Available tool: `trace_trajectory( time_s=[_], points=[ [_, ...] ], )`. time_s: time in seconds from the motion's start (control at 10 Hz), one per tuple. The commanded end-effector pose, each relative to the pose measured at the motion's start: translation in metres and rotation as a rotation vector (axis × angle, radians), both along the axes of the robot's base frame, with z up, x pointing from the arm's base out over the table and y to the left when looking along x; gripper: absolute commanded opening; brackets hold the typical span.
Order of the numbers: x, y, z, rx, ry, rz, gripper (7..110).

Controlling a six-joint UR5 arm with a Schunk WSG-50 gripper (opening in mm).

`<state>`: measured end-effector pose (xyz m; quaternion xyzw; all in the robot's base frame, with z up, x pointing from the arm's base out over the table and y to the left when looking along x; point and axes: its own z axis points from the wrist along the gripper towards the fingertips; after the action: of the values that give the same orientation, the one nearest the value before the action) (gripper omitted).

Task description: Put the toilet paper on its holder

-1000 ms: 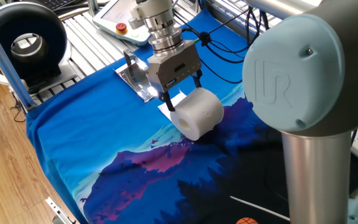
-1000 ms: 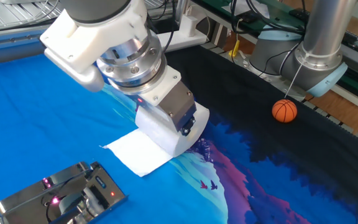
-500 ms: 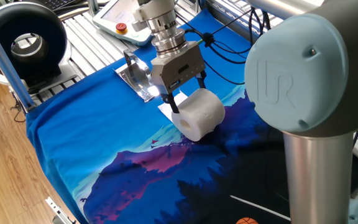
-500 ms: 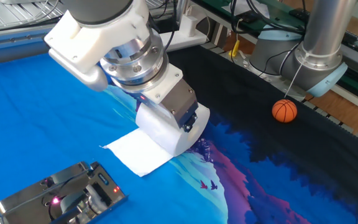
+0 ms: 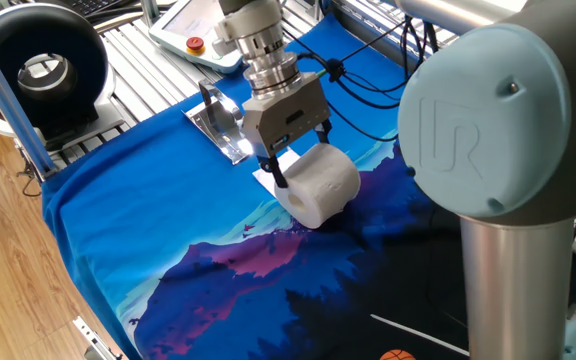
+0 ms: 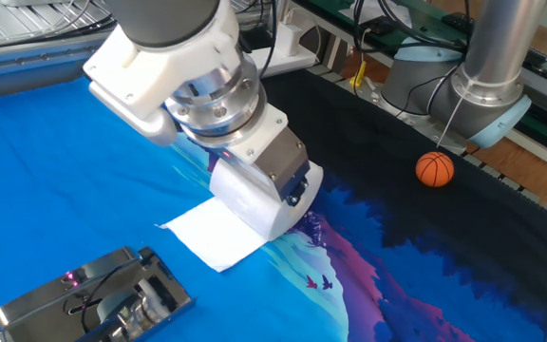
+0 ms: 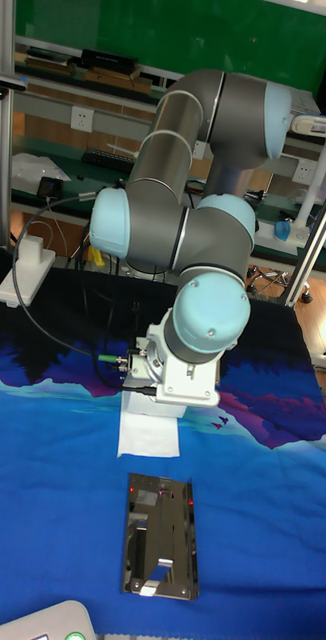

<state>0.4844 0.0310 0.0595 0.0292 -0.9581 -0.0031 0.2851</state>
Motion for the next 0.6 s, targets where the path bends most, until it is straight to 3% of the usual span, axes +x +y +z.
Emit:
trace_trajectory(
  time_s=[0.0, 0.5],
  points=[
    [0.001, -0.008, -0.009, 0.017, -0.026, 0.01, 110],
    [0.002, 0.008, -0.011, 0.006, -0.044, -0.019, 110]
  ],
)
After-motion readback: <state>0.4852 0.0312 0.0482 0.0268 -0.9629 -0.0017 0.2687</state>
